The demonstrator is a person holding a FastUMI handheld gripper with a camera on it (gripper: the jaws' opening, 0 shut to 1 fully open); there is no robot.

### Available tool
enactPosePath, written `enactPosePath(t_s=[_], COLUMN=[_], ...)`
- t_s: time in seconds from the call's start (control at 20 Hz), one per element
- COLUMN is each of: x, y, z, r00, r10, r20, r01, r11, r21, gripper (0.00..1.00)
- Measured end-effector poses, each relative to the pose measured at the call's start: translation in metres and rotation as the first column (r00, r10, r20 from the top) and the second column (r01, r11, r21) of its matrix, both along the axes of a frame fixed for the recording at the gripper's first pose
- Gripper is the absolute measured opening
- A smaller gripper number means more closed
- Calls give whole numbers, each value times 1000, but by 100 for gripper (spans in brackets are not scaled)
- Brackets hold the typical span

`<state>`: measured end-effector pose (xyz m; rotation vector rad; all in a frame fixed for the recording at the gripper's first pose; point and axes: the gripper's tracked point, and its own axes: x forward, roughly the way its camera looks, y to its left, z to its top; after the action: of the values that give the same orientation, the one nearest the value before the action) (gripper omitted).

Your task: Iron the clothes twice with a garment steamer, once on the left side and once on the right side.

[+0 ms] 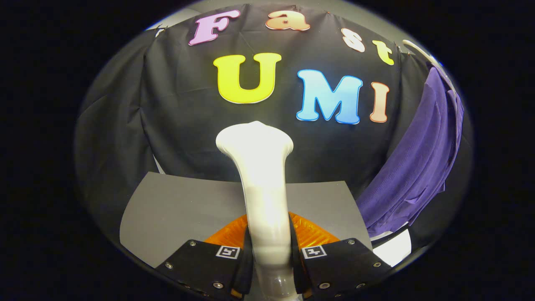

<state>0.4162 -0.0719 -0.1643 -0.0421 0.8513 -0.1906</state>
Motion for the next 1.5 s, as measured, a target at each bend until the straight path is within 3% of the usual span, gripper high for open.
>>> enactPosePath(t_s=[0.6,0.85,1.5], x=[-116,-168,-271], y=[-10,-22,-45], z=[97,107,95], r00=[975,959,898], r10=[19,22,122], r20=[222,282,422], r01=[-9,-7,-79], r11=[999,998,990], r21=[-45,-56,-119], gripper=[39,39,39])
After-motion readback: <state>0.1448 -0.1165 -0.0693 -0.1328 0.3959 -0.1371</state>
